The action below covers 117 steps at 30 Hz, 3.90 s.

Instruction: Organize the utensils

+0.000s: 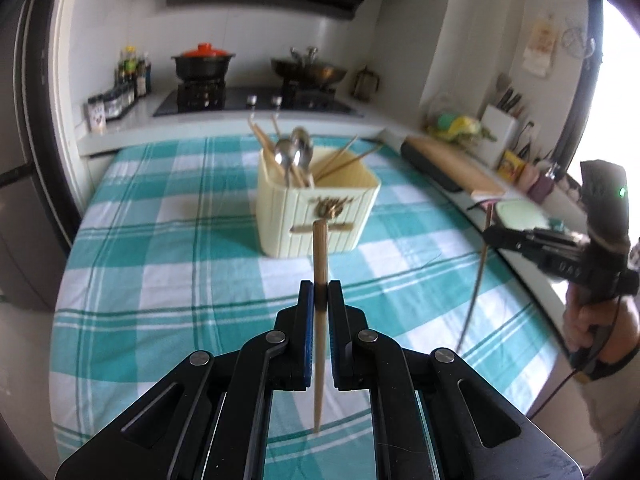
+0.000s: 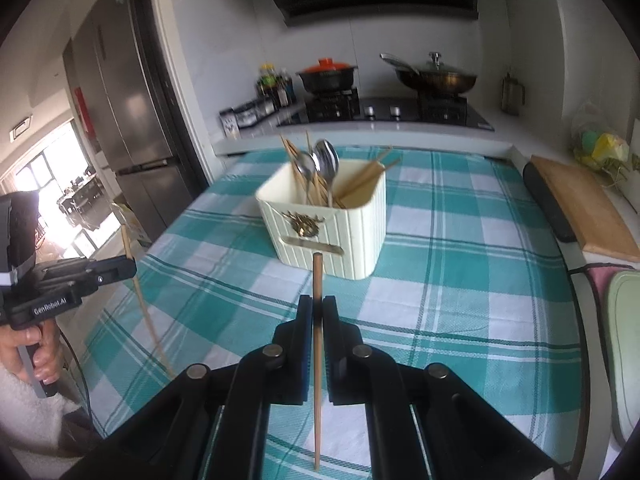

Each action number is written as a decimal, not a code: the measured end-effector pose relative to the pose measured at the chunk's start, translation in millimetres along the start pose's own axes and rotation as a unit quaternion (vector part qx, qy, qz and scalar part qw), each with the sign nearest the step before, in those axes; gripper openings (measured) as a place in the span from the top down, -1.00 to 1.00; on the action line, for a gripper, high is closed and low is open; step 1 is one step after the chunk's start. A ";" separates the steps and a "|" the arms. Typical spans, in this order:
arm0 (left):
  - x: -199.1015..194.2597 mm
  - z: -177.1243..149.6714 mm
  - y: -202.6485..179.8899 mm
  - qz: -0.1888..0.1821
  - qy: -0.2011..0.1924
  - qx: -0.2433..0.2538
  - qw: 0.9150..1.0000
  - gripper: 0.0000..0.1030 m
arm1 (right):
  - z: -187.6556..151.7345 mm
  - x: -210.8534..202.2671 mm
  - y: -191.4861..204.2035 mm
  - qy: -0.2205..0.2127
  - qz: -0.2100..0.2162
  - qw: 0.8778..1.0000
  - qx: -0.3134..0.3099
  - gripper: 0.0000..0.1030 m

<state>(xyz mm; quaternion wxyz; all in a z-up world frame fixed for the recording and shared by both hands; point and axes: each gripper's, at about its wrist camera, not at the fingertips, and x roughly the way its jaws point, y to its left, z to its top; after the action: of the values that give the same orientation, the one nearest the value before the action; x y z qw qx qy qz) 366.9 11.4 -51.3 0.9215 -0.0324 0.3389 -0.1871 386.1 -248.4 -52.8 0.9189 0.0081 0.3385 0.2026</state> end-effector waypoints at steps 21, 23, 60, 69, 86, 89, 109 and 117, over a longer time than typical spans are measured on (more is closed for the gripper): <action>-33.2 45.1 12.5 -0.021 -0.052 -0.021 0.998 0.90 | 52.3 -38.0 -7.6 -0.080 -0.011 0.997 -0.001 0.90; -39.1 59.3 13.4 -0.022 -0.065 -0.024 0.997 0.90 | 63.0 -38.4 -8.6 -0.086 -0.016 0.996 -0.006 0.90; 104.5 156.4 29.9 0.100 -0.045 0.018 0.994 -0.54 | 160.4 130.7 -39.3 -0.042 -0.044 0.998 -0.006 -0.07; 0.7 80.2 -46.3 0.234 -0.142 0.085 0.958 -1.00 | 99.2 3.2 4.0 -0.137 -0.054 0.988 -0.044 -0.63; -54.1 -9.6 -90.7 0.216 -0.111 0.036 0.969 -1.00 | -15.1 -84.0 53.1 -0.121 -0.107 0.987 0.008 -1.00; -61.5 -12.9 -87.7 0.215 -0.112 0.023 0.970 -1.00 | -17.3 -89.1 62.6 -0.120 -0.116 0.986 0.001 -1.00; -77.5 -20.1 -83.7 0.228 -0.105 0.009 0.968 -1.00 | -13.9 -102.1 97.6 -0.123 -0.119 0.985 -0.013 -1.00; -81.7 -19.9 -81.3 0.226 -0.106 0.000 0.968 -1.00 | -15.1 -104.9 103.2 -0.127 -0.118 0.985 -0.014 -1.00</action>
<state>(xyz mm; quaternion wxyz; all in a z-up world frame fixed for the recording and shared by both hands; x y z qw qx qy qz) 270.8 -32.7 -1.5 0.9704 0.0257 0.2383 0.0301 266.6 -195.2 16.2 0.9718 -0.0190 0.2151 0.0948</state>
